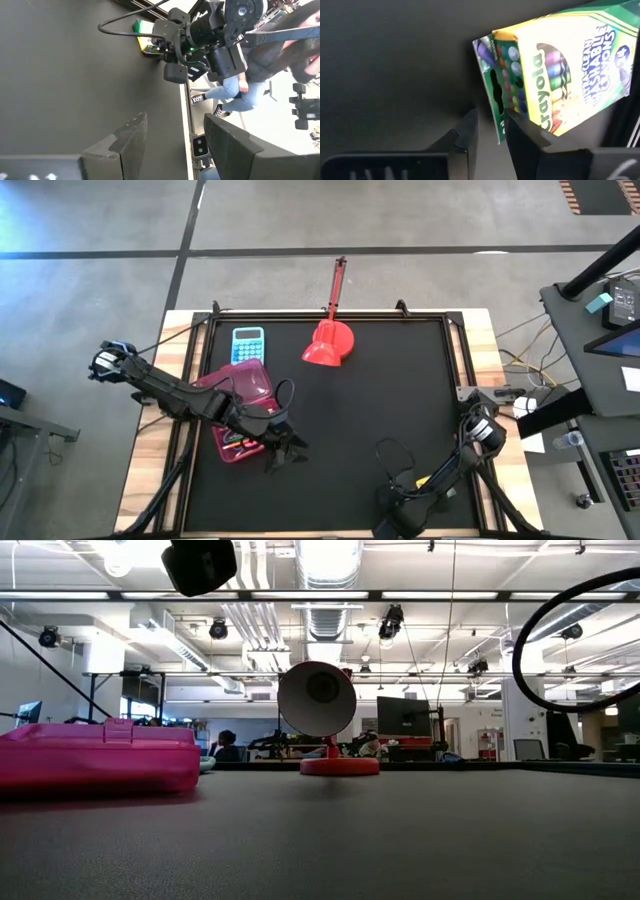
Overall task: Pack school essentials
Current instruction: Put the yellow crayon box into the red supply box
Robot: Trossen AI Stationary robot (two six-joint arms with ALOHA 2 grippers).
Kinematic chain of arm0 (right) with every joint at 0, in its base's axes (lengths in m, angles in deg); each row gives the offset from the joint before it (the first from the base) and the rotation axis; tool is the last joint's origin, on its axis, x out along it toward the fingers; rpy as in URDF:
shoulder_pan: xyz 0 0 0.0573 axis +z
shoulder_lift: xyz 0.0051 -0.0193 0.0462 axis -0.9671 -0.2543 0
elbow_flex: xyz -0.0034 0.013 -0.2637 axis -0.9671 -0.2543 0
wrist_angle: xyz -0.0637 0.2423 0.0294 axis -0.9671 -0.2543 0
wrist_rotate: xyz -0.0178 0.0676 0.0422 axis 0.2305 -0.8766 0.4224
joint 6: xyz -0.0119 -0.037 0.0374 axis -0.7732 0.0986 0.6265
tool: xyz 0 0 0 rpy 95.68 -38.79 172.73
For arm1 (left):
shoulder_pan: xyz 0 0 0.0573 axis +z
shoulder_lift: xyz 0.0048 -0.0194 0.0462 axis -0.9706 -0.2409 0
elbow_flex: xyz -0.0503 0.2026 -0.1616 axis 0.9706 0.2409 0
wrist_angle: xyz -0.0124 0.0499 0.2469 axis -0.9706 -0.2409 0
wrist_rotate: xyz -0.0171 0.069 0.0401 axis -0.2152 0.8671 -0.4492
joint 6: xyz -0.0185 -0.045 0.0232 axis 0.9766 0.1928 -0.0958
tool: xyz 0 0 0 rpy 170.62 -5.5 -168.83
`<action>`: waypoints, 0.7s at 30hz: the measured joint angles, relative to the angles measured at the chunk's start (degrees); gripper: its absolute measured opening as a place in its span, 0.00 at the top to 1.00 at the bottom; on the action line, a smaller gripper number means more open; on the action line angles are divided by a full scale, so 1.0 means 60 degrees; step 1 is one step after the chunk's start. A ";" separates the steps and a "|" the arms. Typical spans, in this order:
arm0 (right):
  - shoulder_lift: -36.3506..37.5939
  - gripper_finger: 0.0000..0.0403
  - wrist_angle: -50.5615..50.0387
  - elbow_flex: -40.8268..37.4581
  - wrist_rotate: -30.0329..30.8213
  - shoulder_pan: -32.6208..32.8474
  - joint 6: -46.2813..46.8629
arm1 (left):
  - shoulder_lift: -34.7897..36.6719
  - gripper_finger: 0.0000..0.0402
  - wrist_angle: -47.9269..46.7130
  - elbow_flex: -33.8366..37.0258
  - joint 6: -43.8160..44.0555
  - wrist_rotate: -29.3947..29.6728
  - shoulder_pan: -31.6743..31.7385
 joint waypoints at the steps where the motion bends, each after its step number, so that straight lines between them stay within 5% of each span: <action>1: 0.0000 0.80 -0.0007 -0.0040 -0.0015 -0.0003 0.0000 | 0.0000 0.55 -0.0003 0.0000 0.0000 0.0000 0.0000; 21: -0.0066 0.98 -0.0841 -0.0332 -0.0047 0.0009 0.0160 | 0.0000 0.55 -0.0004 0.0007 -0.0004 0.0047 0.0004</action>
